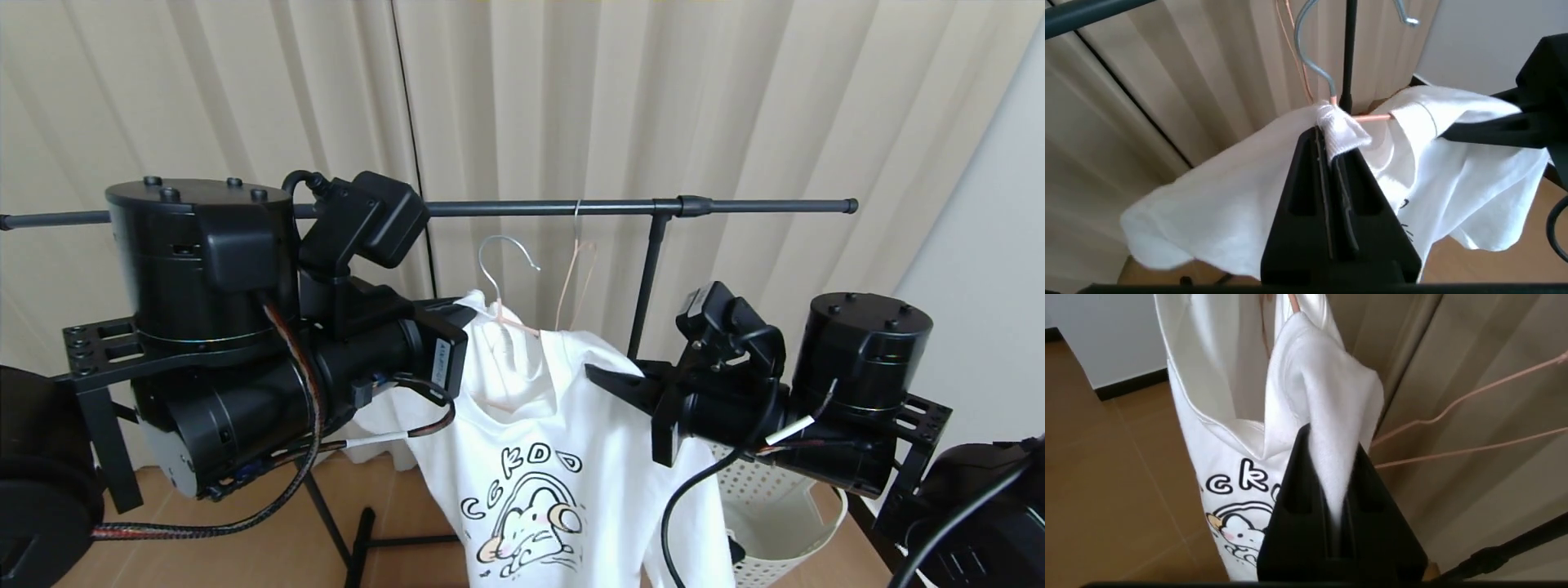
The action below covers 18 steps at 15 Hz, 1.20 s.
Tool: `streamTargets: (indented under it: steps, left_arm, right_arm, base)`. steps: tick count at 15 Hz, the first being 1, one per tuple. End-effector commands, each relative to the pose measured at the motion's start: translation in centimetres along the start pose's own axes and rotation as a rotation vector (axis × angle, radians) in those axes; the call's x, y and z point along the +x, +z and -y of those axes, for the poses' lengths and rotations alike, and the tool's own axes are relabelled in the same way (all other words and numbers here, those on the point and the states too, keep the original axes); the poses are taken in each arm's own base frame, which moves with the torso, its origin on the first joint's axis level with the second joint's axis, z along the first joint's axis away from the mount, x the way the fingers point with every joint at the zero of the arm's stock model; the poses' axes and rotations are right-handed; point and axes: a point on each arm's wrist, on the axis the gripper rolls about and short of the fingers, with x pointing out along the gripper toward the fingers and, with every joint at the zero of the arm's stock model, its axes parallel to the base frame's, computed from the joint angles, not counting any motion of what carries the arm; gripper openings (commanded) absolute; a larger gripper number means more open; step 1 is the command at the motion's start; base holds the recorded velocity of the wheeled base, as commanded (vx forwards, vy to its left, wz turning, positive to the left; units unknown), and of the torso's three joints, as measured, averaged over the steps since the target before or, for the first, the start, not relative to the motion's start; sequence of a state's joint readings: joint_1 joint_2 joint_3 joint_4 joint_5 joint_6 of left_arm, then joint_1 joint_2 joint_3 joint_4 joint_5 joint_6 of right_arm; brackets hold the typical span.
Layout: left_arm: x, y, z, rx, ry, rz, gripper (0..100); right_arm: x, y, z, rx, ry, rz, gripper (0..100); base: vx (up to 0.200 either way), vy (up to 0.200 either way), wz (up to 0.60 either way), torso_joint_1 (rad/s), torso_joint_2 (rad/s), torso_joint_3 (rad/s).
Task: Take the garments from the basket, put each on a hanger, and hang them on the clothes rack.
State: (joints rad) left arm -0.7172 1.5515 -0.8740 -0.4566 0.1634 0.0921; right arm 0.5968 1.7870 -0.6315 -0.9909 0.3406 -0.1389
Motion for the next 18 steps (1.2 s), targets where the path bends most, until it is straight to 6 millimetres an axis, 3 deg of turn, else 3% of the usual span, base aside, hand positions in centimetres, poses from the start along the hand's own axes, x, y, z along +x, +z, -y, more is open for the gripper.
streamTargets:
  steps: [1,11,18]
  left_arm:
    - [0.4,-0.1,0.3,-0.001,-0.002,-0.009,0]
    - [-0.1,0.1,-1.1,-0.044,0.135,-0.001,0]
    - [0.2,-0.1,0.2,-0.041,0.092,-0.01,0]
  right_arm:
    - [-0.7,0.7,0.0,0.002,0.001,0.026,0]
    - [-0.7,1.3,0.0,0.046,0.021,0.081,0]
    - [-0.7,1.5,0.1,0.08,0.024,0.095,0]
  base:
    - [0.0,0.0,0.0,0.0,0.0,0.0]
    - [0.0,0.0,0.0,0.0,0.0,0.0]
    - [0.0,0.0,0.0,0.0,0.0,0.0]
